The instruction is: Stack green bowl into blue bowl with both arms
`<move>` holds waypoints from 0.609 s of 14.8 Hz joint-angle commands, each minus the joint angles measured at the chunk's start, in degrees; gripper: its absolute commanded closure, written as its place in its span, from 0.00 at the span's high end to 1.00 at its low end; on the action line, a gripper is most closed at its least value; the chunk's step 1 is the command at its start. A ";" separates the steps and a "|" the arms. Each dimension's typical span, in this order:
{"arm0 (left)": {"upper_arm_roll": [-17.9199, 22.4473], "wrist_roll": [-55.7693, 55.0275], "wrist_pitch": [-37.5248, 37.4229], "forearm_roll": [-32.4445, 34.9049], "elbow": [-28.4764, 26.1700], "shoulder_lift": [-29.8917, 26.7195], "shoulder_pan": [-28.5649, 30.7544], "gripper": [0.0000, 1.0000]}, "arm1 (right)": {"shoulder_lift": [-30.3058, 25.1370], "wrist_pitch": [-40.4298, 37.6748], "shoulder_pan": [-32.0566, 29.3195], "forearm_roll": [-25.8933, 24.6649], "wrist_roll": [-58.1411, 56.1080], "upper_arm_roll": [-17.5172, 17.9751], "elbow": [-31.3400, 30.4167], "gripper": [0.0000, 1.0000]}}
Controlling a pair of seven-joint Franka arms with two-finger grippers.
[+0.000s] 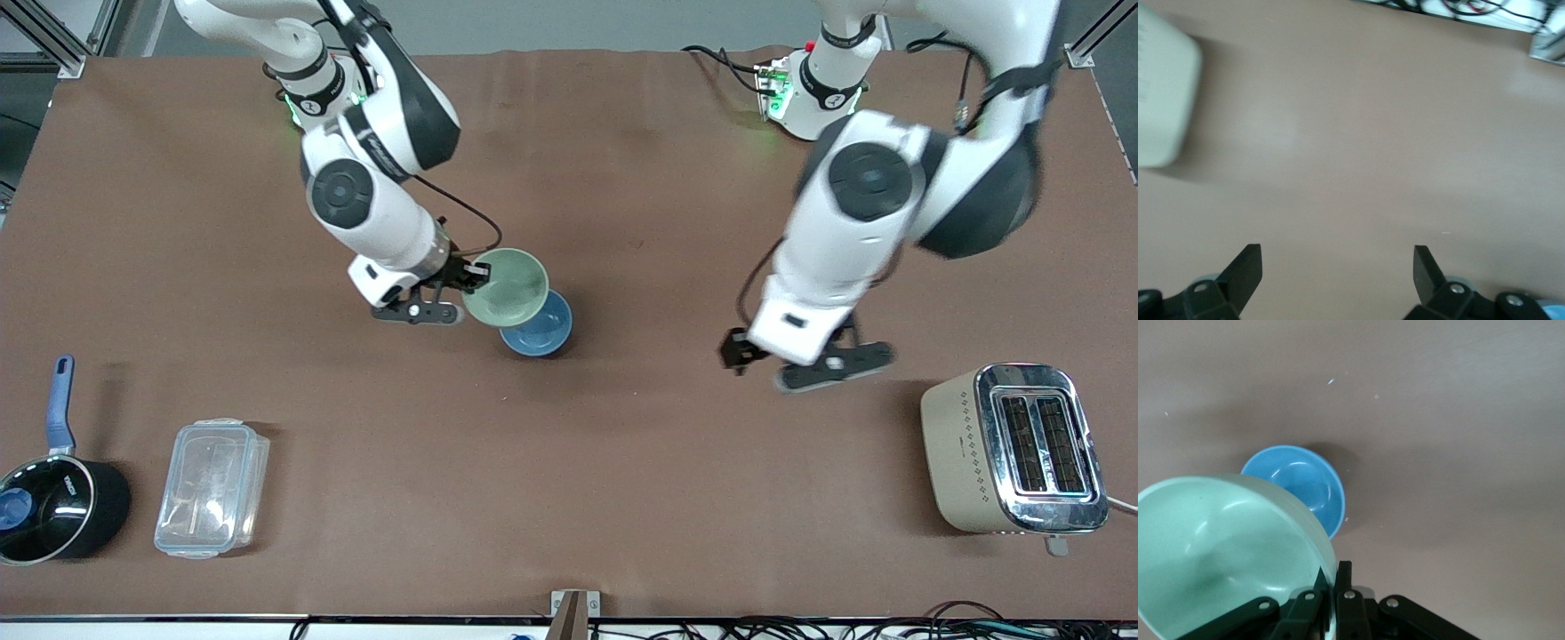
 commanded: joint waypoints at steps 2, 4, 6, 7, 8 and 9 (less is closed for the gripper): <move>-0.76 13.52 -7.43 0.46 -1.54 -6.79 7.08 1.00 | 4.35 5.97 3.82 -0.90 5.01 -0.70 0.13 0.00; -0.85 23.10 -9.38 -0.85 -1.45 -9.08 10.25 1.00 | 5.76 8.60 3.22 -0.91 5.38 -0.79 0.13 0.00; -0.67 29.01 -10.26 -5.23 -1.97 -11.71 14.29 1.00 | 7.43 10.10 4.00 -0.82 5.47 -0.79 0.04 0.00; -0.50 30.86 -11.66 -6.82 -1.89 -12.25 15.35 1.00 | 7.96 10.11 3.74 -0.82 5.47 -0.79 0.04 0.00; -0.58 32.27 -13.41 -7.88 -1.80 -13.04 16.84 1.00 | 8.22 10.11 3.39 -0.82 5.56 -0.79 -0.05 0.00; -0.50 33.42 -14.21 -9.11 -1.89 -13.83 17.72 1.00 | 8.31 10.02 3.30 -0.73 5.56 -0.79 -0.22 0.00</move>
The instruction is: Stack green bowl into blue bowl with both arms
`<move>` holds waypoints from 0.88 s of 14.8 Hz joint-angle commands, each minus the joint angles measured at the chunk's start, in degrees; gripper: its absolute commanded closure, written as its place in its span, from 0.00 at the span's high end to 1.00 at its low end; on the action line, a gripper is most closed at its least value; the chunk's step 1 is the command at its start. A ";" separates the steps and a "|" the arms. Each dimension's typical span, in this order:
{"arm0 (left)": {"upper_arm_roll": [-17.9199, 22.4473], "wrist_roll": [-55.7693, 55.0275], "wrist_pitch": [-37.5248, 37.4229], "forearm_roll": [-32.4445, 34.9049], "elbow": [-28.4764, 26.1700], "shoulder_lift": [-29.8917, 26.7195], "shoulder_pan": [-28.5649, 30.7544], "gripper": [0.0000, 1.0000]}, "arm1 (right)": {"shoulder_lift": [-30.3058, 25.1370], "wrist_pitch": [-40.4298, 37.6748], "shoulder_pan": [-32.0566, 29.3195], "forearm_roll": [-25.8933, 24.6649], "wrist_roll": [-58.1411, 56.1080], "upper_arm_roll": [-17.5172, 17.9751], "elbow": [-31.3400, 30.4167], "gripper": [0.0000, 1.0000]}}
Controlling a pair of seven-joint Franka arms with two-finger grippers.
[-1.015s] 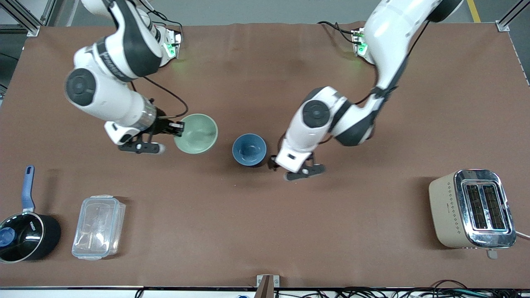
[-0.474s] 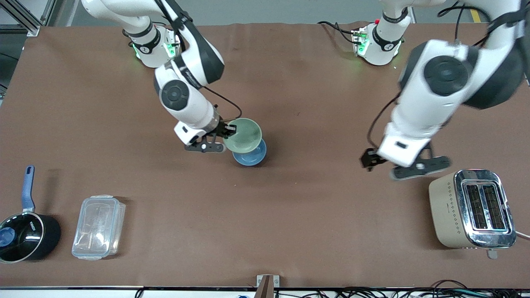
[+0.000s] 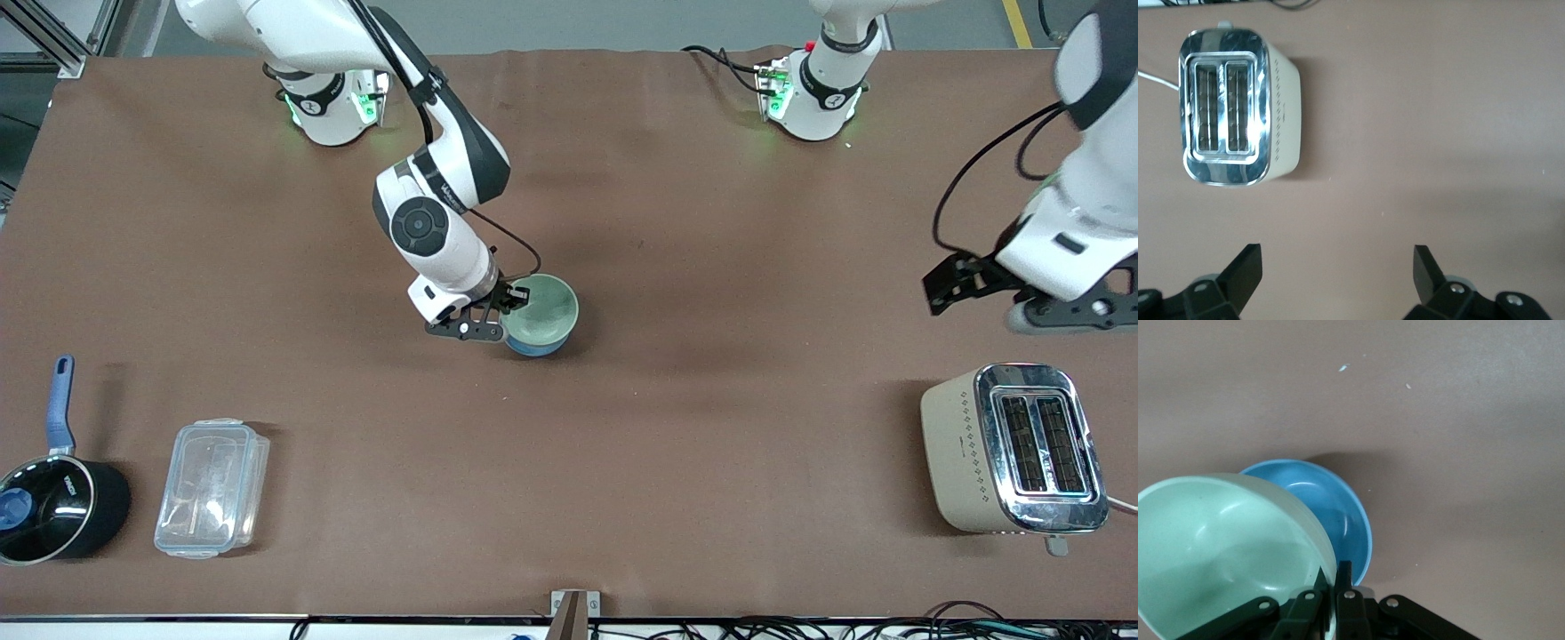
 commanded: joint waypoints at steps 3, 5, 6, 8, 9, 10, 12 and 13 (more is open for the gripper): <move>5.39 5.08 -3.15 -4.13 -2.30 -5.26 -1.64 1.00 | 1.22 0.09 -0.17 -0.38 1.40 -0.14 -0.21 0.02; 11.02 5.79 -4.83 -6.24 -3.70 -7.10 -6.04 1.00 | 1.31 0.18 -0.43 -0.12 1.49 -0.05 -0.90 0.03; 11.74 5.71 -5.01 -7.29 -6.06 -9.03 -6.58 1.00 | 1.31 0.18 -0.43 0.49 1.75 -0.05 -1.00 0.04; 12.01 5.53 -4.92 -7.57 -8.80 -11.41 -7.37 1.00 | 1.40 -0.08 -0.96 3.56 1.75 -0.05 -1.00 0.11; 12.01 5.62 -4.92 -7.57 -9.76 -12.29 -7.38 1.00 | 1.40 -0.17 -1.14 4.36 1.75 -0.05 -1.00 0.24; 12.01 5.62 -4.75 -7.57 -10.73 -13.08 -7.38 1.00 | 1.31 -0.26 -0.96 4.45 1.75 -0.05 -1.00 0.54; 12.01 5.53 -4.66 -7.65 -11.61 -14.40 -7.90 1.00 | 1.23 -1.05 -1.05 4.45 1.84 -0.14 -1.00 0.86; 12.01 5.18 -4.66 -7.57 -11.62 -14.58 -8.69 1.00 | 0.88 -2.79 -1.14 4.45 1.84 -0.22 -0.91 0.89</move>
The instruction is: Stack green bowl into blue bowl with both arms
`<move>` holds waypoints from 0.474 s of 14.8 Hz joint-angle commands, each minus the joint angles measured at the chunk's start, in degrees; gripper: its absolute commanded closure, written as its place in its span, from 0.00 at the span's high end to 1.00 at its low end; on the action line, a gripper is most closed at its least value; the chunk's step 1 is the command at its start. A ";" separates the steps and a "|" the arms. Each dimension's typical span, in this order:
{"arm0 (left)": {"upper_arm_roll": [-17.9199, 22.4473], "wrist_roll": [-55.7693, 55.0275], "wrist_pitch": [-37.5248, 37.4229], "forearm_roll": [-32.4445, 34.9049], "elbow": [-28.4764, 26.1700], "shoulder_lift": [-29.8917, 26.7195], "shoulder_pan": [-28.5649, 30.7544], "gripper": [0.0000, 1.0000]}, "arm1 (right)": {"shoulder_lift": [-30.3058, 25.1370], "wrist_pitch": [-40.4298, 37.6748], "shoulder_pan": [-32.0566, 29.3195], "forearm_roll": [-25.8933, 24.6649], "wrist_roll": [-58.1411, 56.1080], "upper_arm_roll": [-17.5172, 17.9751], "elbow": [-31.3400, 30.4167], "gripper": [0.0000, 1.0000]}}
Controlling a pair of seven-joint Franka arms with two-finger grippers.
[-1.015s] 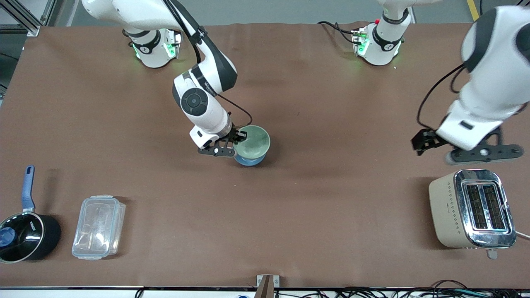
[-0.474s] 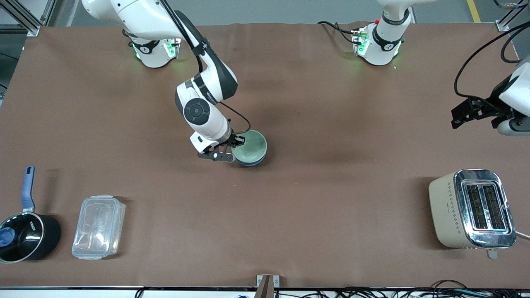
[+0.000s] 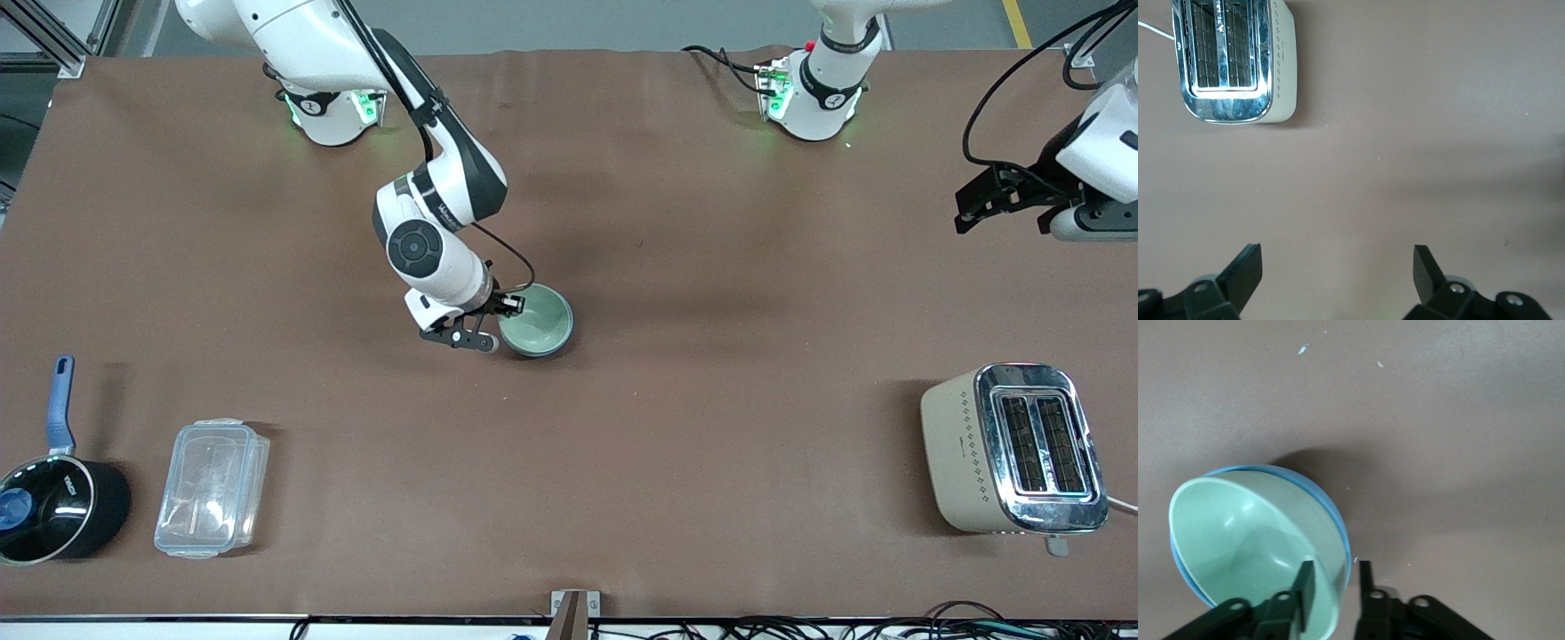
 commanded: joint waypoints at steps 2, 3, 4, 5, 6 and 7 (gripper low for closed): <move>0.68 -0.08 0.25 -0.86 -2.08 -2.92 -1.90 1.00 | -3.10 -6.15 -1.64 1.20 0.28 0.02 -0.36 0.91; 0.68 -0.08 0.24 -0.94 -1.82 -2.83 -2.34 1.00 | -5.21 -8.00 -2.87 0.94 -0.25 0.02 -0.44 0.92; 0.59 -0.08 0.42 -1.03 -1.65 -2.22 -2.08 1.00 | -7.23 -10.11 -4.10 0.59 -0.51 -0.07 -0.36 0.92; 0.42 -0.17 0.51 -1.03 -1.47 -1.95 -2.17 1.00 | -10.03 -12.30 -5.77 0.24 -0.60 -0.33 -0.36 0.94; 0.33 -0.17 0.51 -1.03 -1.38 -1.95 -2.17 1.00 | -12.41 -13.80 -7.44 -1.59 -0.60 -0.60 -0.36 0.95; 0.24 -0.17 0.51 -1.03 -1.38 -1.95 -2.26 1.00 | -14.87 -15.04 -9.02 -5.18 -0.60 -0.60 -0.27 0.95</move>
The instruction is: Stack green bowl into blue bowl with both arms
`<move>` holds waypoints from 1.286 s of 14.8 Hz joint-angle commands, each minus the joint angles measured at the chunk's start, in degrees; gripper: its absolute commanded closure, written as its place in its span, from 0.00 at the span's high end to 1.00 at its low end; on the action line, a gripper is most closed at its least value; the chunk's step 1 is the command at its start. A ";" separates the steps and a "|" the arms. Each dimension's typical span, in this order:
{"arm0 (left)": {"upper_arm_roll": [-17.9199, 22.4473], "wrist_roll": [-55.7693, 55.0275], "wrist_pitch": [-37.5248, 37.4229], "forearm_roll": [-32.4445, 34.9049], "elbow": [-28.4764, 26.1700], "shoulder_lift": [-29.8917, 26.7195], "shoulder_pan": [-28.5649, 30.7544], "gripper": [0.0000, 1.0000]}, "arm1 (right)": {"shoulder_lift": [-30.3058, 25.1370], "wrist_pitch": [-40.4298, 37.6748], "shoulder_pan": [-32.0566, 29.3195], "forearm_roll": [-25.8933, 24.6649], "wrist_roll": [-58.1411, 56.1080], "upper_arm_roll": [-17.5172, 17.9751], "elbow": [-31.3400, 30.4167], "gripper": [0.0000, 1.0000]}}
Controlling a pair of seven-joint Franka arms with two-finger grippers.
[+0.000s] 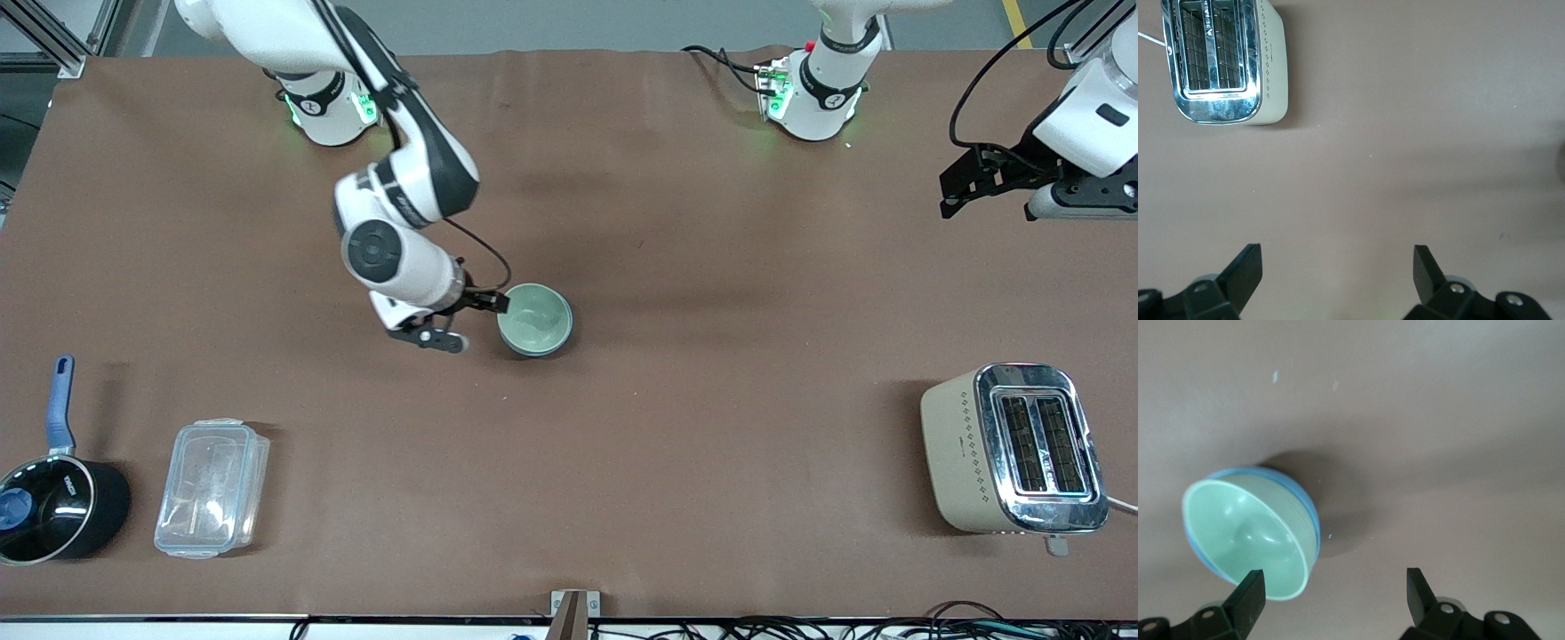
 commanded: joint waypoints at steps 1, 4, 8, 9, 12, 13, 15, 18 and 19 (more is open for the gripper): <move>0.22 -0.10 0.34 -1.00 -0.53 -0.51 -0.31 1.00 | -9.55 -4.16 -5.15 -8.10 -0.33 0.48 -2.08 0.95; 0.13 -0.10 0.34 -1.00 -0.53 -0.08 -0.31 1.00 | -15.62 -5.93 -12.34 -13.23 -1.72 0.30 -1.82 0.97; 0.13 -0.10 0.34 -1.00 -0.45 0.01 -0.13 1.00 | -22.12 -9.78 -21.84 -13.15 -14.80 0.30 -3.40 0.98; 0.13 -0.10 0.42 -1.00 -0.45 0.01 -0.22 1.00 | -24.05 -11.97 -23.35 -13.15 -17.35 0.30 -3.57 0.98; 0.13 -0.10 0.34 -1.00 -0.45 0.01 -0.22 1.00 | -29.15 -16.38 -27.04 -13.15 -23.77 0.22 -3.40 0.99; 0.13 -0.10 0.42 -1.00 -0.45 0.01 -0.22 1.00 | -30.30 -17.78 -28.97 -13.15 -27.28 0.21 -3.14 1.00; 0.13 -0.10 0.34 -1.00 -0.45 0.19 -0.31 1.00 | -32.06 -20.59 -31.87 -13.24 -33.08 0.21 -2.00 1.00; 0.04 -0.10 0.34 -1.00 -0.45 0.36 -0.31 1.00 | -30.32 -23.86 -33.38 -15.42 -36.54 0.30 4.66 1.00; 0.04 -0.10 0.34 -1.00 -0.45 0.36 -0.40 1.00 | -27.61 -24.12 -33.21 -16.39 -36.45 0.39 8.25 1.00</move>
